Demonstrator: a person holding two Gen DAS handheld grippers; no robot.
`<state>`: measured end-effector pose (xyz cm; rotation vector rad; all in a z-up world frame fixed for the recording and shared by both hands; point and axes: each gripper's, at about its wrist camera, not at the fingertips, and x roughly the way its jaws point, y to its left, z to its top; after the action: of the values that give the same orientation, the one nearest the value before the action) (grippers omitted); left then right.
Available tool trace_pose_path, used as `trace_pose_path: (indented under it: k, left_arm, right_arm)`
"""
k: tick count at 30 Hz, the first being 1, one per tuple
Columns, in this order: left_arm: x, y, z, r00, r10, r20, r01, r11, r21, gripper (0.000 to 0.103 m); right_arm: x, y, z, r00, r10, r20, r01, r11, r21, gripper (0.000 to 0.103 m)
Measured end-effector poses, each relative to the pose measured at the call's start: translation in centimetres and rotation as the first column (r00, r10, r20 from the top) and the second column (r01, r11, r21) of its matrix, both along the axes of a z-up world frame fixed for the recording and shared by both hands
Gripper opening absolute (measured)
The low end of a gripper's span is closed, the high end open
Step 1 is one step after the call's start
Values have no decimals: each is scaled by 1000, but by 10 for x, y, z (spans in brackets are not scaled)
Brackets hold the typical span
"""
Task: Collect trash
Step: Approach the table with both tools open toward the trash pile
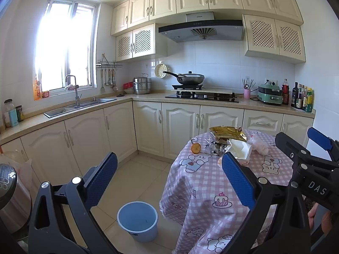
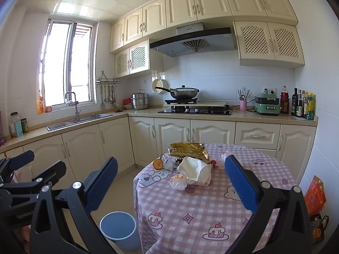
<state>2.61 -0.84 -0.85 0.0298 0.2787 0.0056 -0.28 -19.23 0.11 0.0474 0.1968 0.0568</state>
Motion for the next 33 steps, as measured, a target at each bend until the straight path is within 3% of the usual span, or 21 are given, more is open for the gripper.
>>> trace_pose_path:
  k: [33]
  left_arm:
    - [101, 1, 16, 993, 34, -113, -32, 999, 13, 96]
  right_arm:
    - [110, -2, 11, 994, 21, -108, -22, 1000, -13, 99]
